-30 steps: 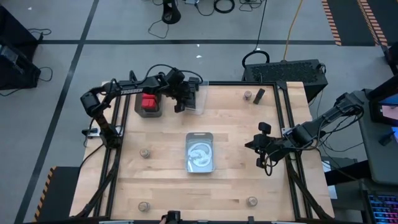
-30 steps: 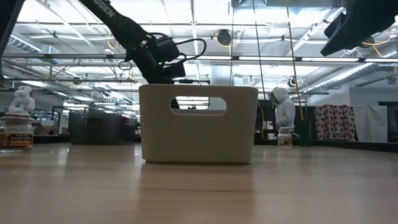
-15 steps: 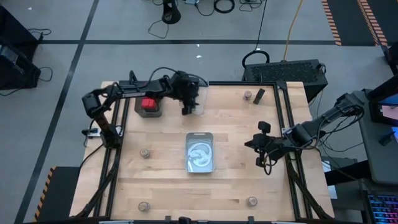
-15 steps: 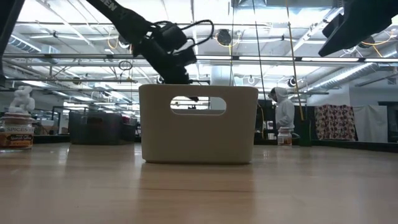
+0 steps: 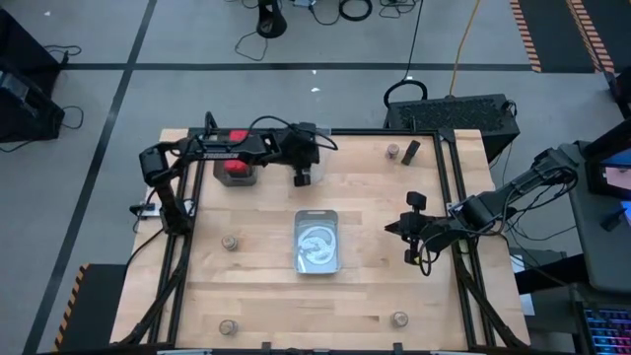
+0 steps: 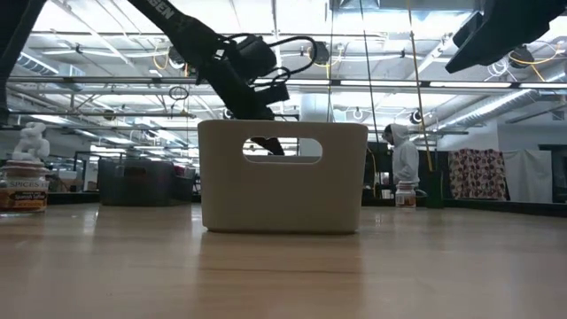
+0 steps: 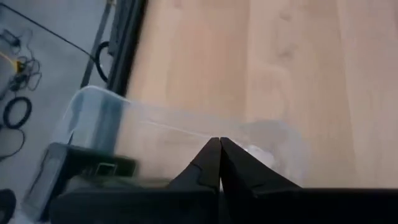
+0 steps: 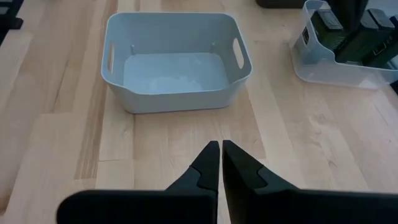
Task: Sort spices by type
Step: Put the black seasoning can into the transparent bin
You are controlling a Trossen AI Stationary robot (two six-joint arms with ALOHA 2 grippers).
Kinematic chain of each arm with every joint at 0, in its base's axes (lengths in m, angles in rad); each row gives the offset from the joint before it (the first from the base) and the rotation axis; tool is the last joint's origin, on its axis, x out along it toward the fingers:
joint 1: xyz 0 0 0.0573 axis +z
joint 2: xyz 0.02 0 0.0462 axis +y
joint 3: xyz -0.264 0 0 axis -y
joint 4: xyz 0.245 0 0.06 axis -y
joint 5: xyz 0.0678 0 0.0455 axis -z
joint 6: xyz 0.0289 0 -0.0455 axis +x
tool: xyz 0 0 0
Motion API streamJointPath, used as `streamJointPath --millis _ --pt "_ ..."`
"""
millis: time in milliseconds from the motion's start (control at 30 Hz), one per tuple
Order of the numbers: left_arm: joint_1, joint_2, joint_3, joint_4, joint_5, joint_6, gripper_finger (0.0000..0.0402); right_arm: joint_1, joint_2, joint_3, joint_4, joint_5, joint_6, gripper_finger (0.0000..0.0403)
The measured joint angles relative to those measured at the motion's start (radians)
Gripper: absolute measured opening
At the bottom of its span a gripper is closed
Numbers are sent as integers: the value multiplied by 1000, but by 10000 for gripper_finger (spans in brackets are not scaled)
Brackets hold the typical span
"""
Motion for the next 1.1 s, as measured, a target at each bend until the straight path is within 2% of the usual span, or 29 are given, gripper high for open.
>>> streamJointPath --millis 333,767,1100 --pt "-7 24 1 -18 -23 1 6 0 0 0 14 -1 -7 0" --pt "-6 18 1 -96 -131 1 6 -1 0 0 15 4 -23 0" --pt "-33 12 7 -60 -121 2 6 -33 0 0 14 4 -26 0"
